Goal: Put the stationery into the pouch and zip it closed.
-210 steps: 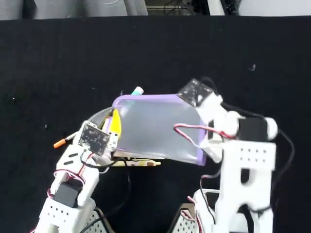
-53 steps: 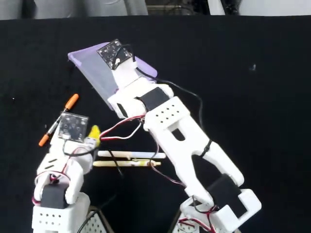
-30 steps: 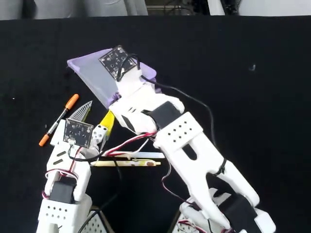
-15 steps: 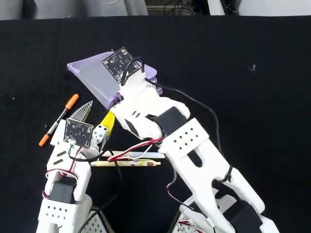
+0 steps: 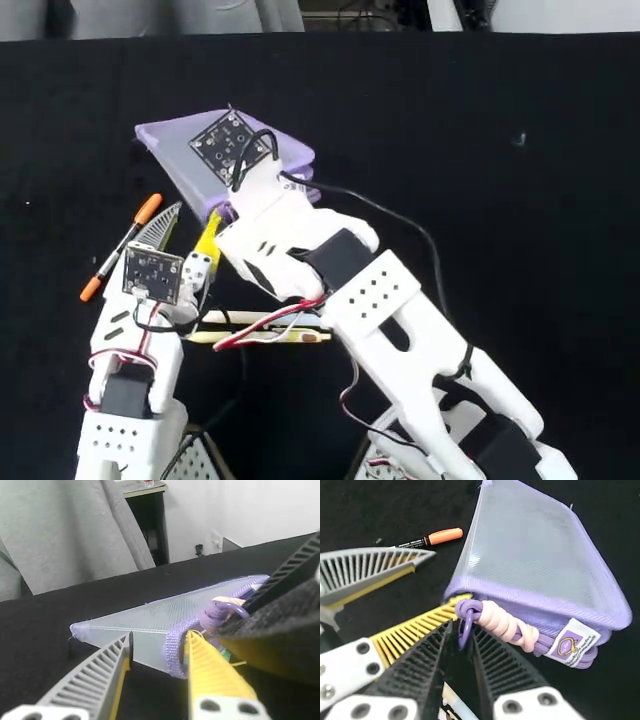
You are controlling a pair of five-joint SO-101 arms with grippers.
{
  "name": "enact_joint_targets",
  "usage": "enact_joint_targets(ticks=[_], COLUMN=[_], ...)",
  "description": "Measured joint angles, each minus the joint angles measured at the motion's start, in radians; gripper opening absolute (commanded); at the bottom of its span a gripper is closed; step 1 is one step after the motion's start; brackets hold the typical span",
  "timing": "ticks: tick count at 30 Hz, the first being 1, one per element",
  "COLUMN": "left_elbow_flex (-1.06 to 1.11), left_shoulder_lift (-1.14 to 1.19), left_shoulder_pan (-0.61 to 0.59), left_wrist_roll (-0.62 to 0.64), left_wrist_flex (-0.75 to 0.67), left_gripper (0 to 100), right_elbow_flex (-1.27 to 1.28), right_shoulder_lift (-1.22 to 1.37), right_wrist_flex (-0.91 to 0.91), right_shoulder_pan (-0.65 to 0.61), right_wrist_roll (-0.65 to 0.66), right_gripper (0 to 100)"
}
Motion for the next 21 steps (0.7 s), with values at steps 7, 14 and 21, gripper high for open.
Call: enact_joint_targets(ticks=[7,14,21], left_elbow_flex=[0.000,-0.072,-0.328], left_shoulder_lift=[0.005,0.235,0.747], left_shoulder_pan=[-0.017,-0.018,-0.028], left_wrist_roll=[0.000,-0.011,0.049], left_wrist_flex=[0.000,-0.009,-0.080], left_gripper=[18,18,17], right_elbow_flex=[0.000,0.000,0.000], right_shoulder_lift=[0.000,0.000,-0.002], right_wrist_flex=[0.000,0.002,0.002], right_shoulder_pan=[0.000,0.000,-0.002], right_wrist_roll=[0.000,0.000,0.002], right_gripper=[1.1,1.1,1.1])
